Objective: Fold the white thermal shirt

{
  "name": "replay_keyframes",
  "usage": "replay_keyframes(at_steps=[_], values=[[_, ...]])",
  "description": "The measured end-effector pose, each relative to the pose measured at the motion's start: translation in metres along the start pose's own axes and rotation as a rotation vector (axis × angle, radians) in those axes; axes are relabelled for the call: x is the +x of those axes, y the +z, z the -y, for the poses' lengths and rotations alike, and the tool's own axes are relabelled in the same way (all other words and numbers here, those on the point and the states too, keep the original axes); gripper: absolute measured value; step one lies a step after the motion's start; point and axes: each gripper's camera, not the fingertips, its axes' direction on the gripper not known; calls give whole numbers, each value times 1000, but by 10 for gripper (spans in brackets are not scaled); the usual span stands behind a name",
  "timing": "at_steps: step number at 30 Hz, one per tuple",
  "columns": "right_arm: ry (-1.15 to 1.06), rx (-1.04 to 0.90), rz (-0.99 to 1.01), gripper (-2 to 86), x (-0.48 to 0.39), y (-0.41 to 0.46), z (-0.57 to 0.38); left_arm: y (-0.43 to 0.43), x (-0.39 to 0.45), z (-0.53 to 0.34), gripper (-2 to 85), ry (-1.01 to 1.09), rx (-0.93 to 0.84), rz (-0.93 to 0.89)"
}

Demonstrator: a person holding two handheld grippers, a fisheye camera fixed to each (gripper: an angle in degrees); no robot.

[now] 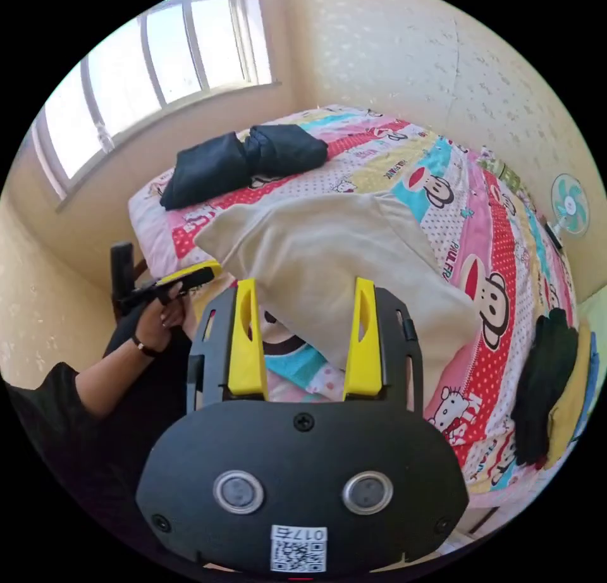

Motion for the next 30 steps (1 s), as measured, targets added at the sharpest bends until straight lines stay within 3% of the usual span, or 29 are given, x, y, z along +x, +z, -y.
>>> replay_keyframes(at_steps=[4,8,11,13,14,19,23,27,30], values=[[45,142,-240,42,15,-83,-51,22,48,-30,74,188,54,251],[187,131,-457,19,91,-131,-111,47,64,-49,77,261,76,383],[478,121,-530,17,189,-183,-159,56,56,-50,76,234,56,358],[801,130,-593,21,260,-230,-204,60,49,-51,75,212,51,335],[846,135,-566,26,273,-240,-215,62,44,-53,74,201,49,318],[981,291,70,61,347,-275,-298,65,27,-58,64,146,48,255],[1112,190,208,119,374,-272,-343,62,13,-63,51,101,59,200],[1136,414,454,161,401,-309,-369,59,16,-67,55,113,52,222],[1051,410,596,194,414,-326,-364,57,42,-57,83,190,-15,168]])
